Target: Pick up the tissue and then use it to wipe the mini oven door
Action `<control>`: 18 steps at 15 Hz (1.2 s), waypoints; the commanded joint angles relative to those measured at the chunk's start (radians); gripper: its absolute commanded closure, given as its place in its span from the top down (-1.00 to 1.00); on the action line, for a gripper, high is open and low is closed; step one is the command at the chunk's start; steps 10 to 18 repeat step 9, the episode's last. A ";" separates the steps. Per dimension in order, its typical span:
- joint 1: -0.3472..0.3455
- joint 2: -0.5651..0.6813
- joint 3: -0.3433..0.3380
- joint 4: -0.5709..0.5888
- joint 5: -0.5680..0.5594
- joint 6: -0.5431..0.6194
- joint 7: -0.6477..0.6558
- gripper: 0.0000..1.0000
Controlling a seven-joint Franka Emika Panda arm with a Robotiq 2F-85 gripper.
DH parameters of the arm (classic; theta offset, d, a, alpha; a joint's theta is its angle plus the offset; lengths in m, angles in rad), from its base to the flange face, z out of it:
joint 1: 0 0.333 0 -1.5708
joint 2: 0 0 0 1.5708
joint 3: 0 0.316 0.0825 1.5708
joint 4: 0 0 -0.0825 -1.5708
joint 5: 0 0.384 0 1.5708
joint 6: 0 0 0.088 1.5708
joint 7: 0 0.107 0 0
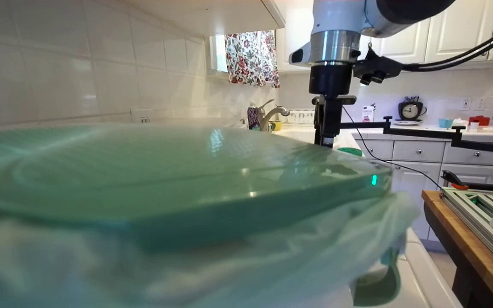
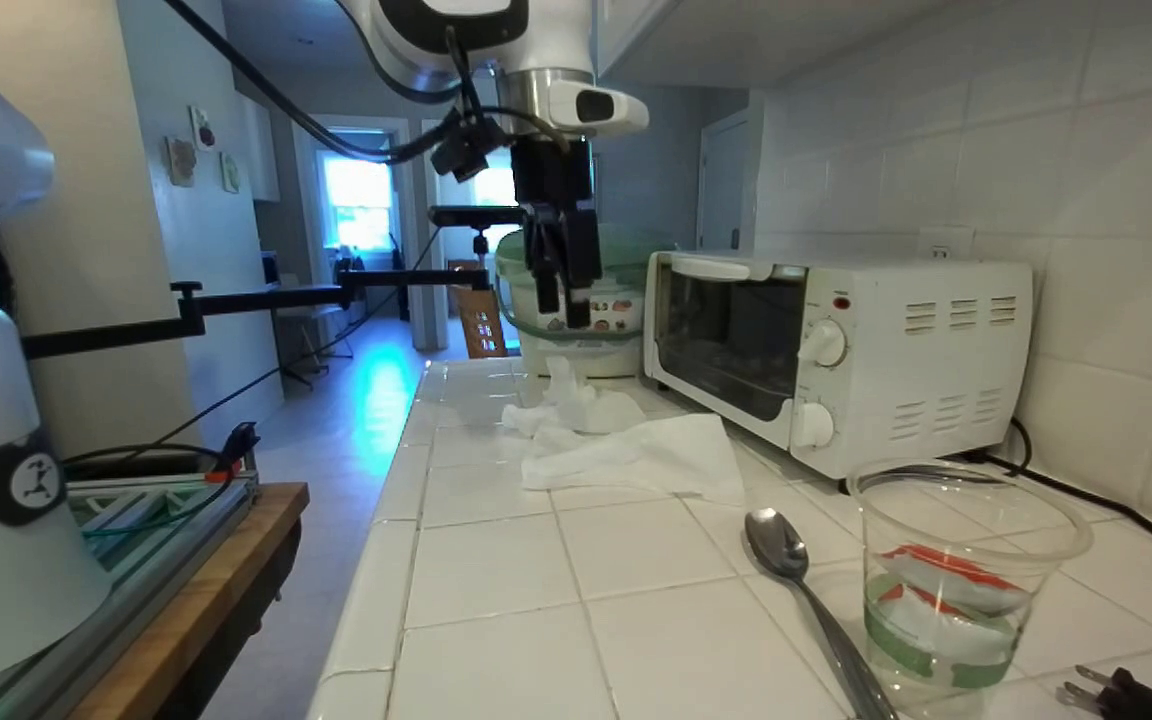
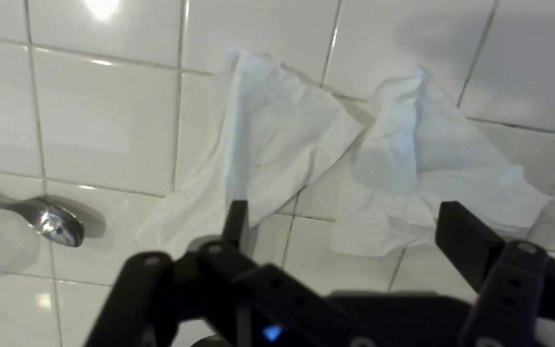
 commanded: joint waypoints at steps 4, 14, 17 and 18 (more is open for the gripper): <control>0.025 -0.143 -0.031 0.005 0.039 -0.189 0.001 1.00; 0.025 -0.154 -0.035 0.002 0.045 -0.209 0.001 1.00; 0.025 -0.154 -0.035 0.002 0.045 -0.209 0.001 1.00; 0.025 -0.154 -0.035 0.002 0.045 -0.209 0.001 1.00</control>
